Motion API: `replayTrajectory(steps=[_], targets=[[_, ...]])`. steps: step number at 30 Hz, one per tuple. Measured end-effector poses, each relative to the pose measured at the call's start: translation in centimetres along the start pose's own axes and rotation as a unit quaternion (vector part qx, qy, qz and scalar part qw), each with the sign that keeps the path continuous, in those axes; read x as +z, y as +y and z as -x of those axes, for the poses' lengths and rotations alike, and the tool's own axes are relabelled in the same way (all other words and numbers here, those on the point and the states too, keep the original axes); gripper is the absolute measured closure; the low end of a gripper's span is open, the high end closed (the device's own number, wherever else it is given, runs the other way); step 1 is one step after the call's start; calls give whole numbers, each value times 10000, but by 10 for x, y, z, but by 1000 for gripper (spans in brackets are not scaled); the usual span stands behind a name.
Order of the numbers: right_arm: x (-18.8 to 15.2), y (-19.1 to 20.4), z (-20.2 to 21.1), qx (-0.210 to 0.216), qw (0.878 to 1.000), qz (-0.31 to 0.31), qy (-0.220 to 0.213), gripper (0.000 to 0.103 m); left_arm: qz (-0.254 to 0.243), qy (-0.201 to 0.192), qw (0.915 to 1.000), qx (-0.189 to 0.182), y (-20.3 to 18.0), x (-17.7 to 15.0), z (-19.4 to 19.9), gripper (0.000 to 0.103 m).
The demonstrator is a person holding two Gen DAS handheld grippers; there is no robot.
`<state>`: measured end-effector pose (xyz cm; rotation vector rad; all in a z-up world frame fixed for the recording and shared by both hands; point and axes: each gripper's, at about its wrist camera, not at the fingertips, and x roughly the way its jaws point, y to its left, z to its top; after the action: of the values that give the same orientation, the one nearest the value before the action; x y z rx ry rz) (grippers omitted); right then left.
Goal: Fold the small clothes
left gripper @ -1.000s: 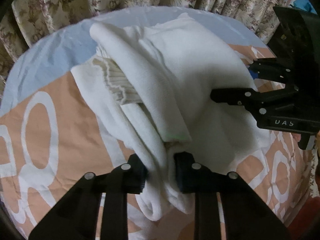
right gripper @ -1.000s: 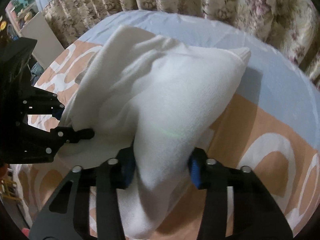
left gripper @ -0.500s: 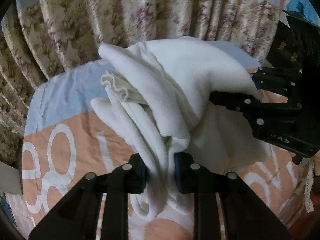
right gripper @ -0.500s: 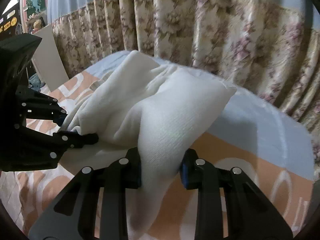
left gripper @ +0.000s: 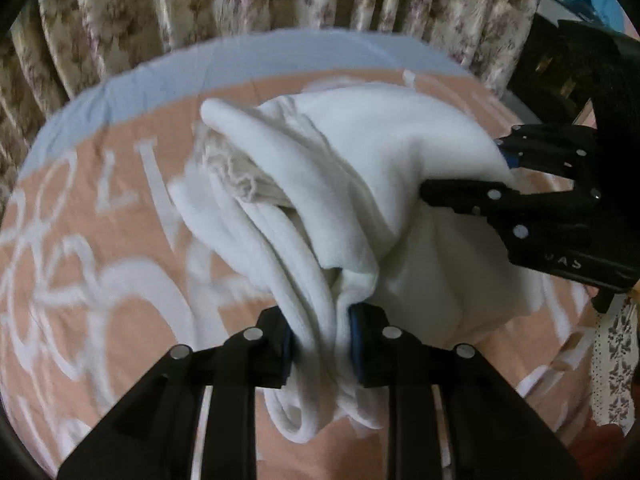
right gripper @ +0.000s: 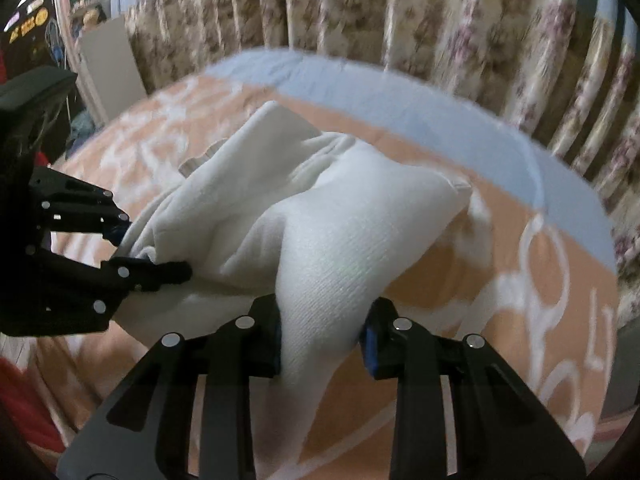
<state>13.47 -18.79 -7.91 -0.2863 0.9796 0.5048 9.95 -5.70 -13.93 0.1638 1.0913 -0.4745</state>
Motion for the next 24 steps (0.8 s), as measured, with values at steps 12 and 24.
replayTrajectory(steps=[12,24], targets=[[-45,-21,58,199,9930,-1098,-391,23,-271,-417,9975,495,12,-26,45,32],[-83,12,8,-346,9971,-491,463,32,-414,-194,9951,872,11,-35,2,31]])
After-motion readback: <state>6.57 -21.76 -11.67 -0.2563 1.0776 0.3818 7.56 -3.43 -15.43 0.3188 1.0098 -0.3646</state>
